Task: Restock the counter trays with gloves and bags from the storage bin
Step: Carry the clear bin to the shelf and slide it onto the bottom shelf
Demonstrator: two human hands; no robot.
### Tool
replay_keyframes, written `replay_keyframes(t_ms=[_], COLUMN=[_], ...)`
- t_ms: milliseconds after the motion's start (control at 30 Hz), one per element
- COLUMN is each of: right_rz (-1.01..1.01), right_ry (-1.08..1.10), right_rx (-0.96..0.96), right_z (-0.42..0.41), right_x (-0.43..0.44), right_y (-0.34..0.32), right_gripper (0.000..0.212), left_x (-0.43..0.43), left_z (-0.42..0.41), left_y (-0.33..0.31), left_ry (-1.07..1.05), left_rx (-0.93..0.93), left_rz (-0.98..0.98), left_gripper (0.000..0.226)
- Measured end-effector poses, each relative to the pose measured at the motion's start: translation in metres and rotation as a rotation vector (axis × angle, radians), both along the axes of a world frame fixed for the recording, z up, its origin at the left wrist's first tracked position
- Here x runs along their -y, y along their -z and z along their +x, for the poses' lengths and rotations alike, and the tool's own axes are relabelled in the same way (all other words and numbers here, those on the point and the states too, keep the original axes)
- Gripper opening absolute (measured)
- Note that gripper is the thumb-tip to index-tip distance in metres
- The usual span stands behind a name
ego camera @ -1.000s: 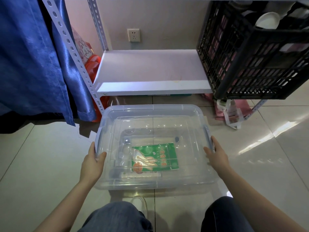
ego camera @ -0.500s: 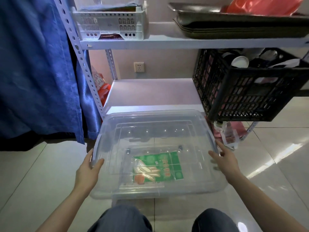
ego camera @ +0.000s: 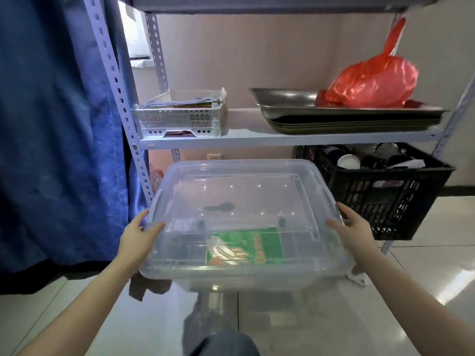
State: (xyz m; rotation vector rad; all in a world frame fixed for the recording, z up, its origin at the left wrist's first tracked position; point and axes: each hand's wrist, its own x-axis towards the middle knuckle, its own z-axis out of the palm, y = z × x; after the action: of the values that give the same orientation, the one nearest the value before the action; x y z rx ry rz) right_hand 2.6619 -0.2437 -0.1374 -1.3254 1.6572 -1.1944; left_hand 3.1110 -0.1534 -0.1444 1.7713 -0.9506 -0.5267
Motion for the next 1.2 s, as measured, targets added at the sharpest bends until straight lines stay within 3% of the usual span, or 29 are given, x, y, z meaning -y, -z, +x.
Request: replay_keyframes(t_ms=[433, 500, 600, 667, 767, 833, 900, 1000, 1100, 1200], right_rz=[0.056, 0.085, 0.128, 0.135, 0.151, 0.156, 0.131, -0.099, -0.372, -0.477], right_ry=[0.014, 0.004, 0.001, 0.002, 0.016, 0.008, -0.021, -0.088, -0.338, -0.482], right_rx=[-0.104, -0.129, -0.151, -0.172, -0.199, -0.221, -0.277, -0.464, -0.553, -0.742], right_z=[0.035, 0.040, 0.048, 0.051, 0.054, 0.055, 0.054, 0.057, 0.067, 0.073], right_x=[0.134, 0.157, 0.181, 0.191, 0.195, 0.193, 0.185, 0.160, 0.121, 0.100], right_y=[-0.017, -0.025, -0.032, -0.034, -0.037, -0.039, -0.040, -0.038, -0.035, -0.025], right_gripper=[0.056, 0.055, 0.054, 0.053, 0.054, 0.054, 0.055, 0.051, 0.042, 0.038], left_x=[0.135, 0.154, 0.166, 0.160, 0.131, 0.113, 0.106, 0.109, 0.114, 0.121], left_z=[0.037, 0.047, 0.053, 0.047, 0.020, -0.004, -0.020, -0.028, -0.029, -0.032], left_y=[-0.022, -0.031, -0.042, -0.045, -0.040, -0.031, -0.023, -0.026, -0.025, -0.027], left_ry=[0.049, 0.100, 0.301, 0.296, 0.369, 0.536, 0.530, 0.436, 0.415, 0.410], left_rx=[0.006, 0.043, 0.297, 0.546, 0.928, 1.061, 1.202, 1.249, 1.251, 1.262], left_rz=[-0.013, 0.081, 0.323, 0.386, 0.178, 0.046, -0.025, -0.005, 0.032, 0.060], left_gripper=[0.044, 0.057, 0.078, 0.076, 0.067, 0.065, 0.065, 0.071, 0.070, 0.072])
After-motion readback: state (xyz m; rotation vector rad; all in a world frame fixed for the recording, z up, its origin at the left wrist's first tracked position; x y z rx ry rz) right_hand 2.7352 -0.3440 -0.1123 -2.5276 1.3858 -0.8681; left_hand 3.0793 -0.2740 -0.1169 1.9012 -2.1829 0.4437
